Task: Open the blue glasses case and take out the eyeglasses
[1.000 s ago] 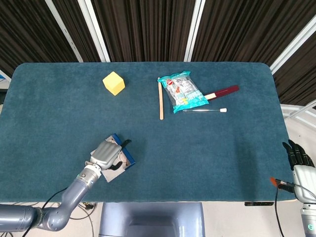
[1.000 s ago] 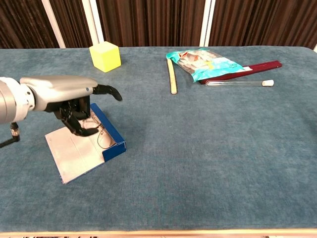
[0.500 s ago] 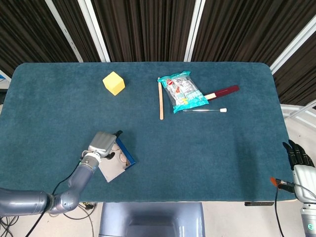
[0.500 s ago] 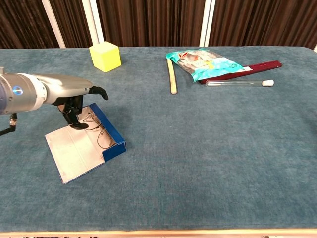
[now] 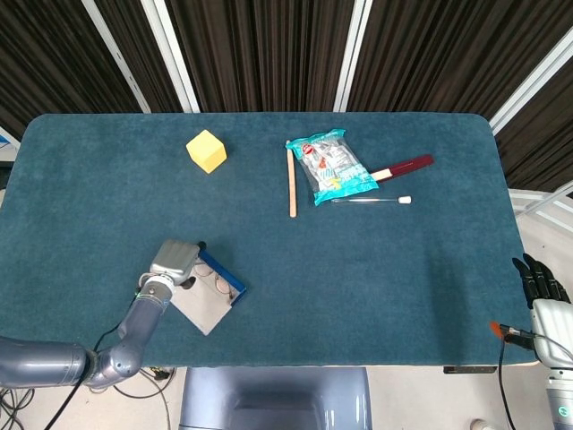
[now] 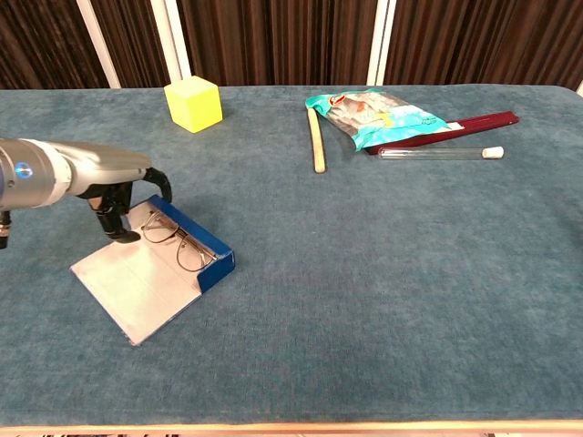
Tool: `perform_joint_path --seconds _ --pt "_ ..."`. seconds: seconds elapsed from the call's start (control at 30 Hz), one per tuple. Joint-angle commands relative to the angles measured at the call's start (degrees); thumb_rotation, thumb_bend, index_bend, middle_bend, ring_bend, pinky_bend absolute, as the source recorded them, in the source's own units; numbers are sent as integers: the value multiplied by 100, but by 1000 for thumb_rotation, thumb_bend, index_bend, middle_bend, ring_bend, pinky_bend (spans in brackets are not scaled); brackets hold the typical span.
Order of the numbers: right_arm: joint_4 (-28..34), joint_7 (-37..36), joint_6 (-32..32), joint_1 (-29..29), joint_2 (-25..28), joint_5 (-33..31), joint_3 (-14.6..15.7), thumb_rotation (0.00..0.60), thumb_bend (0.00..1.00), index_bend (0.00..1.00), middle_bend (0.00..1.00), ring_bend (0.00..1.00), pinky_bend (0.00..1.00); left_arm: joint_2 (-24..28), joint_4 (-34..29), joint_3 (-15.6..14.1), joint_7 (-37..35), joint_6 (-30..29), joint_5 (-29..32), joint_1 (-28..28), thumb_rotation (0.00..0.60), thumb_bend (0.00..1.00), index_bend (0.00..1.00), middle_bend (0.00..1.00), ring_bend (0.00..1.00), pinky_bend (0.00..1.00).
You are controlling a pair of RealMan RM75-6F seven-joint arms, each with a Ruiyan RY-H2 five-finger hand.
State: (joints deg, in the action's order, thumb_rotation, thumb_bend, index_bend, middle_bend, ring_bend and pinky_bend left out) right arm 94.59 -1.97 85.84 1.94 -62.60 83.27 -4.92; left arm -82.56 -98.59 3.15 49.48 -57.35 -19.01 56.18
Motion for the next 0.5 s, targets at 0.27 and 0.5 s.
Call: perform_joint_path --seconds 0.27,0.5 --pt "4 40 12 1 -16 8 0 600 175 0 0 0 179 437 -267 -372 -295 -6 -201 -320 600 312 280 1000 953 985" --pt "11 60 22 0 -24 10 -1 600 174 0 0 0 179 599 -356 -498 -586 -42 -473 -531 600 301 295 1000 956 987"
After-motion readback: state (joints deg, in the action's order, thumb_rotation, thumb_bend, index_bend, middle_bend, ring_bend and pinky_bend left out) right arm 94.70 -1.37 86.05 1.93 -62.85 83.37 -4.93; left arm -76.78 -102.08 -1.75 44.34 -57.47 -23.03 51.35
